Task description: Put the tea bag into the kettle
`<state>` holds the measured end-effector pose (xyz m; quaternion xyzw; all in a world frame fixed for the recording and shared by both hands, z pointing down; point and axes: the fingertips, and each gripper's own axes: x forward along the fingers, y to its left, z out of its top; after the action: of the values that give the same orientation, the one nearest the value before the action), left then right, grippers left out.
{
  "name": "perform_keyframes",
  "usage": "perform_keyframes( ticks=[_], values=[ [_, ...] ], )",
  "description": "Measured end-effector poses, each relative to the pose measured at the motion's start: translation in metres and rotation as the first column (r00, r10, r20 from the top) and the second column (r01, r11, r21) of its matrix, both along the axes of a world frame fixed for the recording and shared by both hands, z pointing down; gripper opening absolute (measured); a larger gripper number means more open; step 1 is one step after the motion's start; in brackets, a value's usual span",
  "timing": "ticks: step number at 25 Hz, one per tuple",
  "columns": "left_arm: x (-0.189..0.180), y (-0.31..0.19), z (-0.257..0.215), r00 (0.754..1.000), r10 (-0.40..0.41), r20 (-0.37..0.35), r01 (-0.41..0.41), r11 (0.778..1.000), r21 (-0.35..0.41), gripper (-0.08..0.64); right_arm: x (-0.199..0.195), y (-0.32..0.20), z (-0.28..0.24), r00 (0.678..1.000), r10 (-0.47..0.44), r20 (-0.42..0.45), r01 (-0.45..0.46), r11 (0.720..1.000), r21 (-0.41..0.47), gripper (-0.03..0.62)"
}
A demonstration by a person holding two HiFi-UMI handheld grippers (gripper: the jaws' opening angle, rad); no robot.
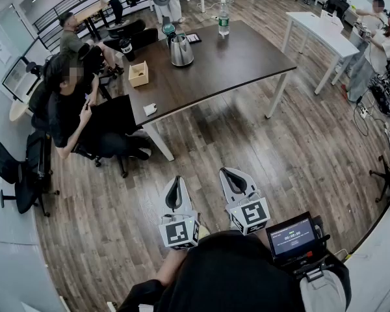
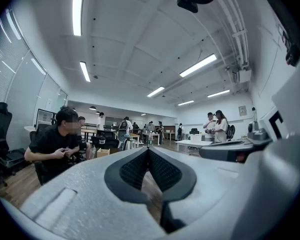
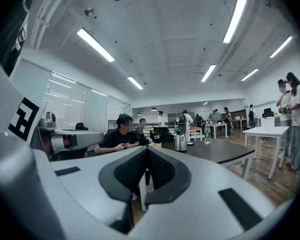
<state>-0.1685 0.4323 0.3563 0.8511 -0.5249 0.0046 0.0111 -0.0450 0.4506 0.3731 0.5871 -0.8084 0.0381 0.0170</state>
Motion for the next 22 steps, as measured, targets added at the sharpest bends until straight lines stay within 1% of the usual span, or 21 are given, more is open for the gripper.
perform_keyframes(
  ticks=[5,11,14,17,19,22],
  values=[
    [0.000,-0.004,-0.002,1.000,0.008,-0.004,-0.008,1.000,-0.002,0.003,0.000,-0.003,0.002,1.000,0.004,-0.007,-0.004,1.000,-0.005,0.005],
    [-0.013,-0.001,-0.006,1.000,0.012,-0.014,-0.012,1.000,-0.006,0.003,-0.012,0.000,-0.002,1.000,0.014,-0.008,-0.014,1.000,-0.007,0.005],
    [-0.030,-0.003,-0.005,1.000,0.003,-0.016,-0.003,1.000,0.018,0.003,-0.017,0.000,0.000,1.000,0.018,0.023,-0.018,1.000,0.001,0.005],
    [-0.047,0.004,-0.002,1.000,-0.012,-0.016,0.012,1.000,0.000,0.003,-0.018,0.010,0.001,0.999,0.026,0.040,-0.026,1.000,-0.006,0.005],
    [-0.058,0.003,-0.005,1.000,-0.023,-0.020,0.023,1.000,-0.009,0.003,-0.019,0.011,-0.003,0.998,0.049,0.039,-0.048,0.999,-0.017,0.005],
    [-0.079,-0.005,-0.005,0.999,-0.032,-0.036,0.032,0.999,-0.006,0.003,-0.028,0.004,-0.005,0.997,0.072,0.022,-0.072,0.997,0.000,0.005]
  ],
)
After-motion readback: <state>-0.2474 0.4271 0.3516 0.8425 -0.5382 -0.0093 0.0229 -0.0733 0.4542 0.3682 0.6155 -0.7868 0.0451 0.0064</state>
